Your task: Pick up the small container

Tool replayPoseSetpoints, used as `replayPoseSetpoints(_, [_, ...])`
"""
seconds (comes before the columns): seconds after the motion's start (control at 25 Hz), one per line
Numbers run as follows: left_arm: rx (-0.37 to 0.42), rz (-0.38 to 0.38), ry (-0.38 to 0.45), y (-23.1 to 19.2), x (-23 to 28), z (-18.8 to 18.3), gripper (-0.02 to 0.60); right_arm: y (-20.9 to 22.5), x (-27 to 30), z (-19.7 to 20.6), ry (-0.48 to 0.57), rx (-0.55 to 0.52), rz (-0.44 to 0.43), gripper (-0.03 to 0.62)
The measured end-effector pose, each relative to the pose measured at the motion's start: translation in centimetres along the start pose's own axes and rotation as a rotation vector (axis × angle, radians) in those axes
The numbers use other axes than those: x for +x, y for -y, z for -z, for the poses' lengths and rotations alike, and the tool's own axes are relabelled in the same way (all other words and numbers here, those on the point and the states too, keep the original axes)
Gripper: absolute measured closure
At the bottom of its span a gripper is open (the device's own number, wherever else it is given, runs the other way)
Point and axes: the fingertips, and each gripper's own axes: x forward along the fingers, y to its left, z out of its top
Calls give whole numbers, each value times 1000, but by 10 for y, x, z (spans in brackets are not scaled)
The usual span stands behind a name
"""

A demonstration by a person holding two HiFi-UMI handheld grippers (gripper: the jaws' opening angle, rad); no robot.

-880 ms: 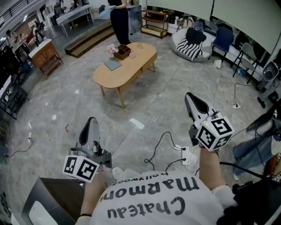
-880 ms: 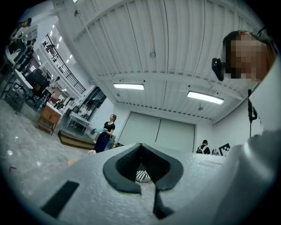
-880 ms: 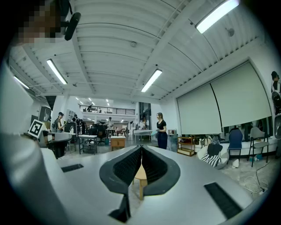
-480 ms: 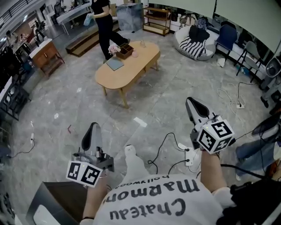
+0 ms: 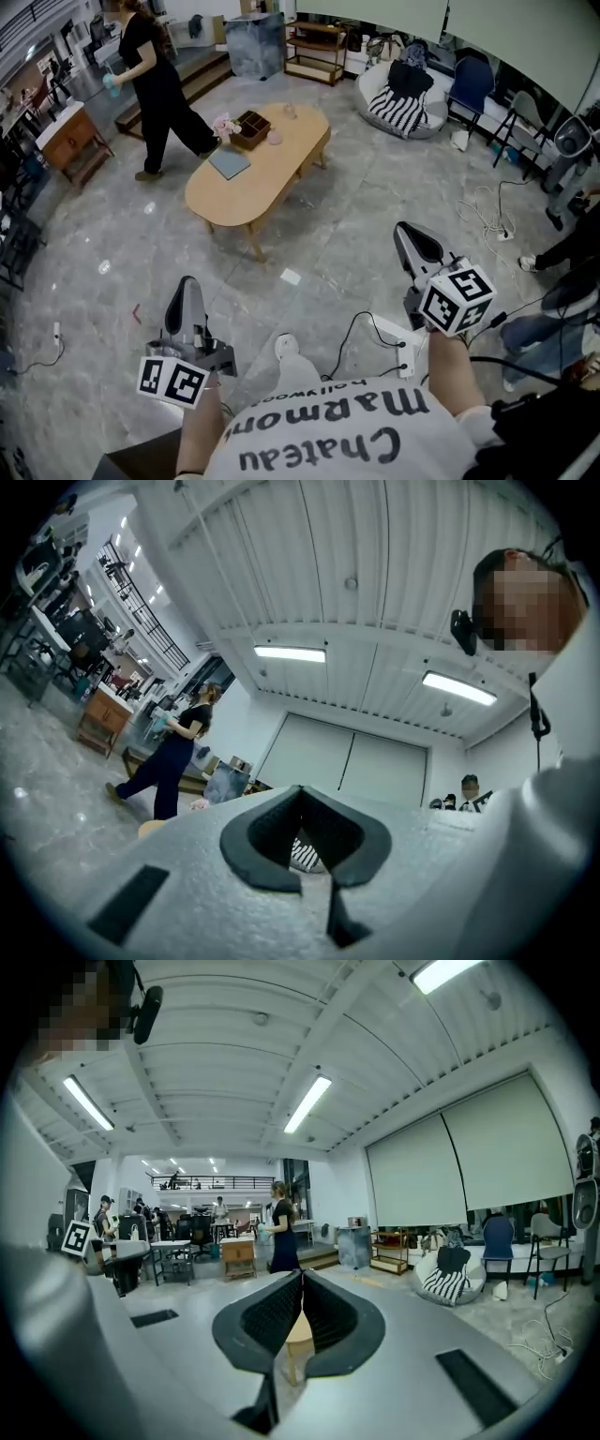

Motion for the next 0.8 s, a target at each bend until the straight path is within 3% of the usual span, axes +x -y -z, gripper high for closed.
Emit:
replayPoseSetpoints(0.2, [29,41,12,-47,79,-32,568,2,84,-44,51,12,11,579])
replayPoseSetpoints(0.4, [115,101,10,-83,145,-58,568,2,152,-76,109,0,26,577])
replayPoseSetpoints(0.48, [129,111,-12,-98,164,-56,568,2,175,-73,99,-5,33,577])
replayPoseSetpoints(0.64, [84,100,-65,-129,195,-41,568,7,202,-61,36,-50,65,577])
replayPoseSetpoints(0.8, [81,83,-148,-149,217,-16,568,23,225,-44,-11,-9,83,577])
